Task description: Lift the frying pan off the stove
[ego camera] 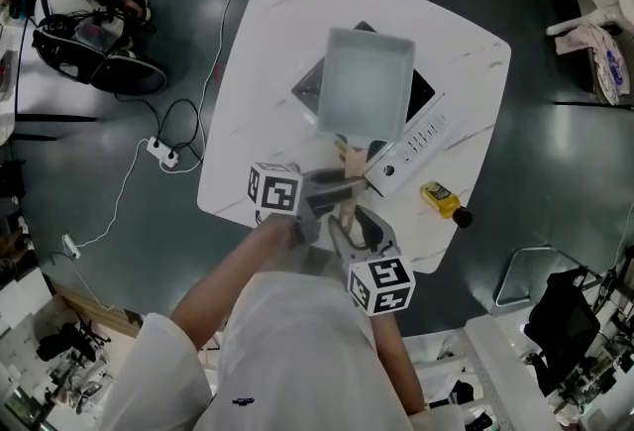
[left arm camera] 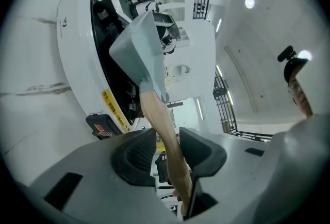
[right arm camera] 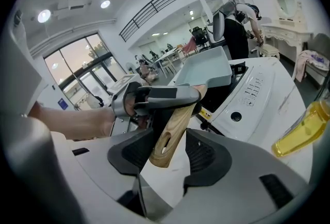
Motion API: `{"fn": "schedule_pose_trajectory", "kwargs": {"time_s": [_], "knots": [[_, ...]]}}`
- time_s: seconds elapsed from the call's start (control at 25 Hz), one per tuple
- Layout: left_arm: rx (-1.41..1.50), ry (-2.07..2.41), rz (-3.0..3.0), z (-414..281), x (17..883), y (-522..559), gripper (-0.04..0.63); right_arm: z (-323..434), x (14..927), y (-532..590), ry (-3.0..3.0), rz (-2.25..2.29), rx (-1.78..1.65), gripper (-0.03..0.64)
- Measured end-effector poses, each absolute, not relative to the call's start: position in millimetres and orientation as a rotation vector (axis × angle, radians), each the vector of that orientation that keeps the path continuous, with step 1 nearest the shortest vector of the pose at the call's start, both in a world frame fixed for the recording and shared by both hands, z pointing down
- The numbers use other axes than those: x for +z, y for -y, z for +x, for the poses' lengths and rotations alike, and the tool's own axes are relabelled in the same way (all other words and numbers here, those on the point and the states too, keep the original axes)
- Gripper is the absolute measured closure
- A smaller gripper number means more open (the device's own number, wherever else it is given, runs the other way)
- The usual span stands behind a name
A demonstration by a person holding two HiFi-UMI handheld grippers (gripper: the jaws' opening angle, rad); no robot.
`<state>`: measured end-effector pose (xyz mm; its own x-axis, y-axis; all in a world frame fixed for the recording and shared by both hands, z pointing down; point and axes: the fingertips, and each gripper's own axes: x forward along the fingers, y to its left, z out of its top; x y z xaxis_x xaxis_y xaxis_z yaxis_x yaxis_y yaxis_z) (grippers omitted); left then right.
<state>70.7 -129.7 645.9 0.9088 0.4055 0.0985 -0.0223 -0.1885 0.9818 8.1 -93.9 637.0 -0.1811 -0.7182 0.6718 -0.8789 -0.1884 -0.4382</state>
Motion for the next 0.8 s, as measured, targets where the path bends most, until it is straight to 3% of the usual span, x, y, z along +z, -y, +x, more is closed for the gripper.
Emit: {"fn": "schedule_pose_trajectory", "kwargs": {"time_s": [0.8], "knots": [[0.384, -0.266, 1.772, 73, 642, 118, 0.46, 17, 633, 78, 1.856, 1.893, 1.307, 0.469]]}}
